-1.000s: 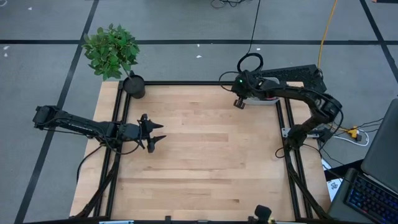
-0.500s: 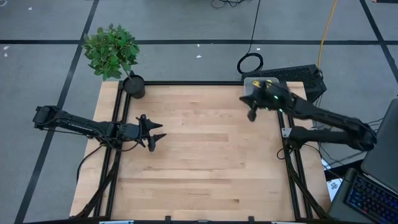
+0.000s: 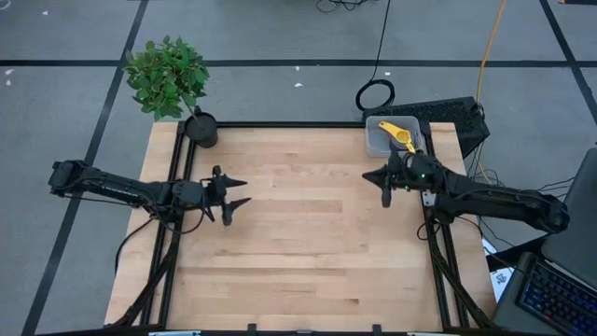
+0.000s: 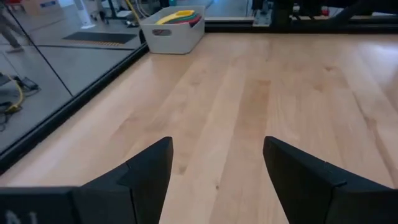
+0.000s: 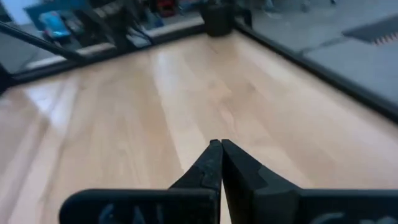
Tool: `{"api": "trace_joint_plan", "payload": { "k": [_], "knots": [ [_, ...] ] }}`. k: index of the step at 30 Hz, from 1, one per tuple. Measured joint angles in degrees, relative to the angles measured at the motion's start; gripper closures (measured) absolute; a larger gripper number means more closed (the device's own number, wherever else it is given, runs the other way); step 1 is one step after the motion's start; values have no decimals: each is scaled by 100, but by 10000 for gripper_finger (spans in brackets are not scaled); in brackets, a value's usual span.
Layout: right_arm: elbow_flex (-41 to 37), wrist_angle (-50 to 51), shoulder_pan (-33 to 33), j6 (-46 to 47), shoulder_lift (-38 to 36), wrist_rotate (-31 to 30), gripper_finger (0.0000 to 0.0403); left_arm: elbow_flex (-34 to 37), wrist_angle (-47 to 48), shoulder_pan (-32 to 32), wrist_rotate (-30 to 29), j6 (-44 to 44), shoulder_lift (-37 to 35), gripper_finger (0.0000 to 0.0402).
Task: Nest measuring cups in basket
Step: Return to Home Position
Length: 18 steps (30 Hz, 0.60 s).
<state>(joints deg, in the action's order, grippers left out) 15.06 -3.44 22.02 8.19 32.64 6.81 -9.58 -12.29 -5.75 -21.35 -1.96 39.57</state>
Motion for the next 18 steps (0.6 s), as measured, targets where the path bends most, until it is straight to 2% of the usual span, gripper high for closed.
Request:
{"api": "trace_joint_plan", "payload": {
  "k": [3,18],
  "knots": [
    [-346,42,-149,182,-197,-239,403,0,351,51,77,-27,-185,147],
    [-1393,125,-349,615,-1514,-249,403,0,2680,-17,92,-721,-1937,147]
  ]
}}
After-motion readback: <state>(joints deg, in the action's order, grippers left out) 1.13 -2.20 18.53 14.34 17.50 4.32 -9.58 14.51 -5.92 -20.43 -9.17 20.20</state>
